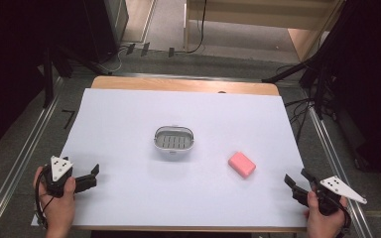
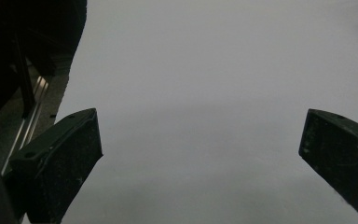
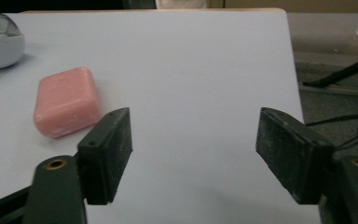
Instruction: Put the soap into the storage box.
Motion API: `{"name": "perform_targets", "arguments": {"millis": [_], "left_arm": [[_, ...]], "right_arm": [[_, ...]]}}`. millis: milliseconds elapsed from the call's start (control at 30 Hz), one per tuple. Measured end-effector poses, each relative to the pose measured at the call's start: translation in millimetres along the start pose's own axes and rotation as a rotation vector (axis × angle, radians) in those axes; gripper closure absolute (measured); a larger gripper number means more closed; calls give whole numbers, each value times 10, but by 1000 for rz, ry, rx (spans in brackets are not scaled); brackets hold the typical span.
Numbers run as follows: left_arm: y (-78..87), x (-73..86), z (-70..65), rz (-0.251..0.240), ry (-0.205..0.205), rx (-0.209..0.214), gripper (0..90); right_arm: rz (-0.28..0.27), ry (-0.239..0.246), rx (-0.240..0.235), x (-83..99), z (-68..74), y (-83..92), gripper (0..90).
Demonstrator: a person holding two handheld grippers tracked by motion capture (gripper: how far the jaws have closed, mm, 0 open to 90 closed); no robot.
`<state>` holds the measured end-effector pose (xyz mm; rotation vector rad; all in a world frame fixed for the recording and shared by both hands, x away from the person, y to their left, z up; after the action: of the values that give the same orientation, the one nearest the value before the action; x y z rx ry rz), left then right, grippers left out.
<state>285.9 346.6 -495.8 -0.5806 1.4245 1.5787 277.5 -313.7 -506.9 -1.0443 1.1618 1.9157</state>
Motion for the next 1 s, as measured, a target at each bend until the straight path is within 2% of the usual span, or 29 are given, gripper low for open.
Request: {"name": "perform_targets", "arguments": {"millis": [33,67,133,200,233,267,367,400,433,500,533,567,633,667,700,767,833,967,1000], "left_arm": [[0,0,0,0,0,0,0],[1,0,-1,0,-1,-2,0],[2,0,-3,0,-3,-3,0],[2,0,-5,0,-5,-2,0],[2,0,-5,0,-5,-2,0],[1,0,-4,2,-7,-3,0],[-2,1,-6,8,-12,-2,0],[-3,1,-8,7,-13,-2,0],[-3,1,-8,7,-13,-2,0],[0,2,-8,8,-15,-4,0],[0,2,-8,8,-15,-4,0],[1,2,-8,8,-16,-5,0],[1,1,-7,8,-16,-5,0],[1,1,-8,8,-16,-6,0],[1,1,-8,8,-16,-6,0],[0,1,-8,8,-15,-4,0],[1,1,-7,8,-15,-5,0],[1,2,-8,9,-17,-4,0],[0,1,-8,8,-16,-4,0]], "right_arm": [[0,0,0,0,0,0,297],[10,31,-10,-11,29,-22,288],[72,81,-29,-32,81,-54,295],[150,97,-49,-76,168,-95,296],[150,97,-49,-76,168,-95,296],[177,114,-48,-86,193,-114,284],[290,170,-58,-88,260,-195,261],[355,196,-67,-75,290,-259,229],[355,196,-67,-75,290,-259,229],[422,237,-62,-72,335,-339,155],[422,237,-62,-72,335,-339,155],[467,266,-56,-75,376,-382,136],[484,285,-62,-81,396,-404,134],[521,305,-61,-98,435,-441,129],[521,305,-61,-98,435,-441,129],[577,332,-64,-132,479,-493,104],[591,341,-65,-144,489,-513,92],[658,367,-61,-178,520,-586,32],[701,365,-54,-177,542,-617,4]]}}
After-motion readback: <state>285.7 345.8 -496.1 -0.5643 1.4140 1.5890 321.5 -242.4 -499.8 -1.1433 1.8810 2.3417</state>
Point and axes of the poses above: each handheld gripper's, and its own axes: y roughly backward along the jaws, x roughly out of its underside, z roughly to its left, the point moved 6 cm from there along -y, roughly forward along the jaws, and after that the axes turned 9 degrees about -y, right-handed, at the moved point
